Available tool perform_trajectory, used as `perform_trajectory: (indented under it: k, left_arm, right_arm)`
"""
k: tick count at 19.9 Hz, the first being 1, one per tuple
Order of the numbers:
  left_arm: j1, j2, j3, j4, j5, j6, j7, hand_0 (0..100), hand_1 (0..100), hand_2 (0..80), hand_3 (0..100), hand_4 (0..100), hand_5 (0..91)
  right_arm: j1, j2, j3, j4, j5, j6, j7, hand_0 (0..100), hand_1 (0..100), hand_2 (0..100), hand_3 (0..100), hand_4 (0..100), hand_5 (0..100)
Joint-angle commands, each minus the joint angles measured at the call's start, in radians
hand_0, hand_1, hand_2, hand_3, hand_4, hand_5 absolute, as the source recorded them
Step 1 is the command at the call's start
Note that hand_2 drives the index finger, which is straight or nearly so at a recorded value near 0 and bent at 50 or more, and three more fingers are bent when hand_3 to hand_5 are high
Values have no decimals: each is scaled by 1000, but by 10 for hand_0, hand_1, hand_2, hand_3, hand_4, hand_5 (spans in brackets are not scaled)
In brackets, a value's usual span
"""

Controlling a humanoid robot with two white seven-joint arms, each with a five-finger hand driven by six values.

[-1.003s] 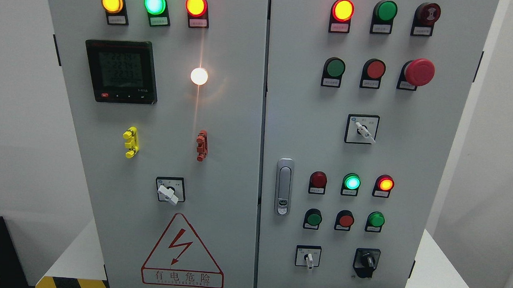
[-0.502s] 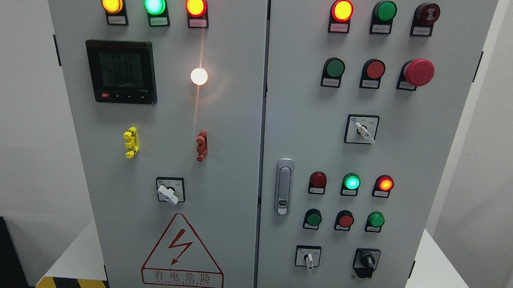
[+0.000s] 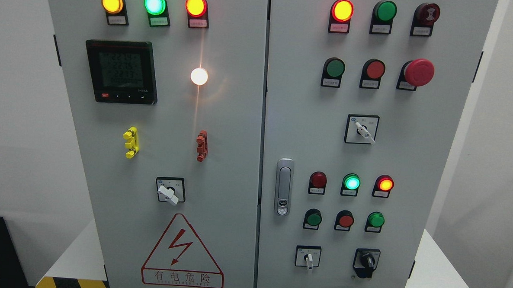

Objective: Flip black knob to close circuit

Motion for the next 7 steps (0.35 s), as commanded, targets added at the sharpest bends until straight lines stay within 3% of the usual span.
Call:
perform_trajectory:
  k: [1, 7]
  left_arm:
    - [0, 0, 1, 1, 0, -1, -1, 120, 556, 0, 0, 0, 0]
    - [0, 0, 1, -1, 0, -1, -1, 120, 556, 0, 0, 0, 0]
  right_arm:
    - [12, 9, 5, -41, -122, -4, 43, 0, 0, 0, 18, 0, 0]
    - [14, 9, -5, -41, -125, -6, 48, 0, 0, 0, 0, 0, 0]
